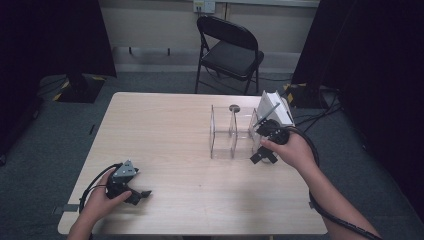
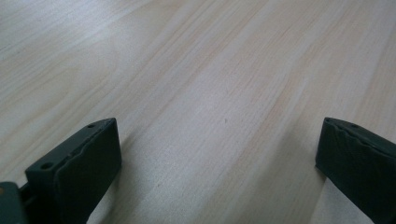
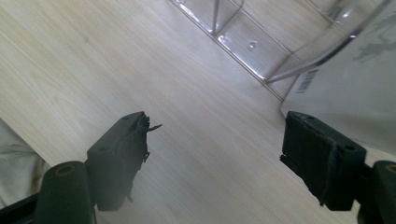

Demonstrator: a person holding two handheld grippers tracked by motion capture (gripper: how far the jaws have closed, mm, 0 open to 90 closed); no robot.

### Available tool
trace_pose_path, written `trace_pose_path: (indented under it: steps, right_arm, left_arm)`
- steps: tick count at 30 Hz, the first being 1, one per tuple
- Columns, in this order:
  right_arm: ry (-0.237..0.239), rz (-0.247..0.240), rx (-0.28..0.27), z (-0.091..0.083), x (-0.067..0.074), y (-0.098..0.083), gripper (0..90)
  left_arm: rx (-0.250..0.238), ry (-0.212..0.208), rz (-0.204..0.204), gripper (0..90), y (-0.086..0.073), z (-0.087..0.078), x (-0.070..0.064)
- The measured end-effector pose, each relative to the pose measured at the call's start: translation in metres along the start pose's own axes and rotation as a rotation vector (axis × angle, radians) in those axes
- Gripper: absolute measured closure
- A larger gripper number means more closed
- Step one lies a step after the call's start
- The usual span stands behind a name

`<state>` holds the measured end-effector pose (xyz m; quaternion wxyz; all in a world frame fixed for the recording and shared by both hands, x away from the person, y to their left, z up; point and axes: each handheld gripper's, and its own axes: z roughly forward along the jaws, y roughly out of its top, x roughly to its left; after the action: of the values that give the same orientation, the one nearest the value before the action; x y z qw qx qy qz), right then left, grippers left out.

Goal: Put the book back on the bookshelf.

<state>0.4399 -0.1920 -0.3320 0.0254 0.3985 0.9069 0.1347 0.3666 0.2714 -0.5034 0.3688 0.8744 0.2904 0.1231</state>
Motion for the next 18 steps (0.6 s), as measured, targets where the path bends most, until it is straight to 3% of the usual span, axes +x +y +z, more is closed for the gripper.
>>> trace_pose_path:
  steps: [18]
  right_arm:
    - [0.029,-0.058,0.005,0.023,0.012,0.006,21.4]
  left_arm:
    - [0.000,-0.004,-0.008,0.0,0.000,0.000,0.000]
